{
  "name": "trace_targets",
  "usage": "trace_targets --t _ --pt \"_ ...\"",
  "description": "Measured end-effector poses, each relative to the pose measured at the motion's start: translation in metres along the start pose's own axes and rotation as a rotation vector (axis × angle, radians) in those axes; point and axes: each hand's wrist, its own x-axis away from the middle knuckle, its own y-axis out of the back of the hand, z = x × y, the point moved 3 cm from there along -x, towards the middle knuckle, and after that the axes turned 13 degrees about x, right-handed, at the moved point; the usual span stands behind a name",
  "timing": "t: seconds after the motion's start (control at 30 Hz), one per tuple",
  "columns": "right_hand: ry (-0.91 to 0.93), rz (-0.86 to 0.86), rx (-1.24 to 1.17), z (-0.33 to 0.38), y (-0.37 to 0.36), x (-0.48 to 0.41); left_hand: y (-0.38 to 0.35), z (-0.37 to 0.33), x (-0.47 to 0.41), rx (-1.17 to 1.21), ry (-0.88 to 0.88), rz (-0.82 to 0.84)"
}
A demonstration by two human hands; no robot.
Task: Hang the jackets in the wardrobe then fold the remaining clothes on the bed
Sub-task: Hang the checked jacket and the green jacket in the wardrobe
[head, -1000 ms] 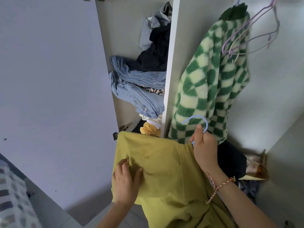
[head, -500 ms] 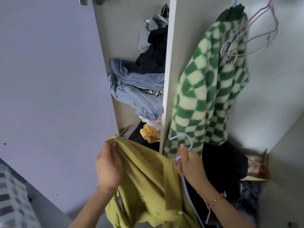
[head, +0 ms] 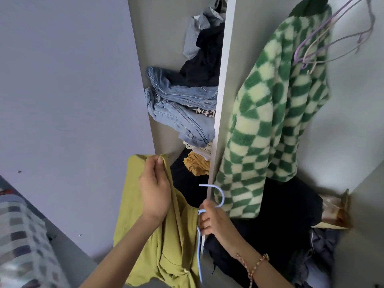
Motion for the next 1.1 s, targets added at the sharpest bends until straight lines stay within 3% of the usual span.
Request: trace_targets --t 0.13,0.23,0.5,0.67,0.87,1.03,1.1 --pt "-0.072 -0.060 0.113 -0.003 -0.009 -0.004 0.010 -0.005 -0.009 0.029 0.027 -0.092" --pt "-0.161 -0.067 -0.001 0.004 -0.008 -0.007 0.020 -0.007 -0.016 0.040 0.004 -0.132" --pt "-0.200 -0.087 -0.152 0.012 -0.019 -0.006 0.027 -0.011 -0.015 0.015 -0.018 -0.131" --pt "-0.197 -0.129 -0.013 0.009 -0.021 -0.011 0.029 -0.007 -0.020 0.004 -0.009 -0.123" --pt "-0.427 -0.079 -0.080 0.005 -0.015 -0.023 0.028 0.004 -0.016 -0.065 -0.019 -0.019" --pt "-0.215 -0.376 0.015 0.013 0.018 -0.022 0.061 0.028 -0.036 -0.385 -0.013 0.139" --pt "-0.108 -0.419 0.097 0.023 0.034 -0.014 0.080 0.050 -0.044 -0.482 0.095 0.183"
